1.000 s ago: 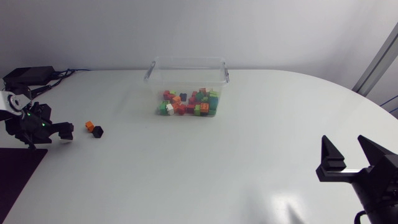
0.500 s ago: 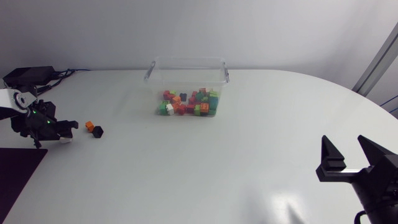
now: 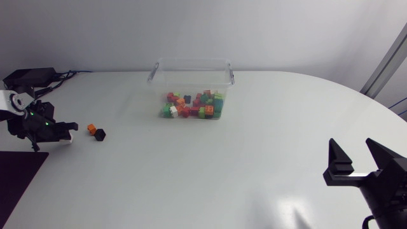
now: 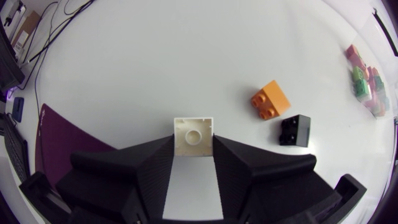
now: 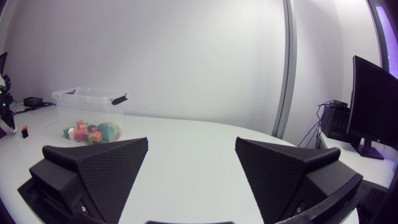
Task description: Place the duplo bricks in the container
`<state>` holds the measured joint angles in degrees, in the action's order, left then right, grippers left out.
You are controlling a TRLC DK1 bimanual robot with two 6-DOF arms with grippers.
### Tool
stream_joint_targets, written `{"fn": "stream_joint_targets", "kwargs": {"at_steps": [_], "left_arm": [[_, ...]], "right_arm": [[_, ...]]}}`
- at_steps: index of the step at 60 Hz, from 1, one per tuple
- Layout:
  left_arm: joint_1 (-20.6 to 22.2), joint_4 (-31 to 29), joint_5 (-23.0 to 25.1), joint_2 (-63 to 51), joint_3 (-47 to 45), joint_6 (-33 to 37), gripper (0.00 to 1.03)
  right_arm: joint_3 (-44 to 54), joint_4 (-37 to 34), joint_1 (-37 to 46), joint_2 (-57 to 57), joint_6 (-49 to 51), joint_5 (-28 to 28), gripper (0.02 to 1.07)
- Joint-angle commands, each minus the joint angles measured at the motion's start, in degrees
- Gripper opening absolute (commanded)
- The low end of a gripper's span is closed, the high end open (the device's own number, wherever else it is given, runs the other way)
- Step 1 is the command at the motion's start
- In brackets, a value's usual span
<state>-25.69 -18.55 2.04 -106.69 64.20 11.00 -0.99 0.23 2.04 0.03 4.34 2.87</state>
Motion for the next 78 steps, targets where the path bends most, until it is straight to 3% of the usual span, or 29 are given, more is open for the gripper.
{"fn": "stream_joint_targets", "kwargs": {"at_steps": [1,6,13,30,53,64,78], "left_arm": [[0.6,0.2,0.2,9.4,-3.2,1.9,0.31],[2.1,-0.4,2.6,15.7,-4.9,3.0,0.31],[8.3,-2.2,7.4,24.5,-6.2,5.6,0.31],[20.9,-2.2,17.6,18.1,2.1,6.7,0.31],[36.5,2.0,17.8,10.5,13.0,5.7,0.31],[39.5,4.0,17.8,4.3,20.1,4.6,0.31],[39.9,5.2,15.9,-3.8,28.5,3.7,0.33]], "right_arm": [[1.3,0.5,0.2,-0.4,0.7,0.3,1.03],[1.2,0.5,0.2,-0.4,0.8,0.3,1.03],[1.2,0.5,0.2,-0.4,0.7,0.3,1.03],[1.3,0.5,0.2,-0.4,0.8,0.3,1.03],[1.2,0.5,0.2,-0.4,0.8,0.3,1.03],[1.2,0.5,0.2,-0.4,0.8,0.3,1.03],[1.2,0.5,0.2,-0.4,0.8,0.3,1.03]]}}
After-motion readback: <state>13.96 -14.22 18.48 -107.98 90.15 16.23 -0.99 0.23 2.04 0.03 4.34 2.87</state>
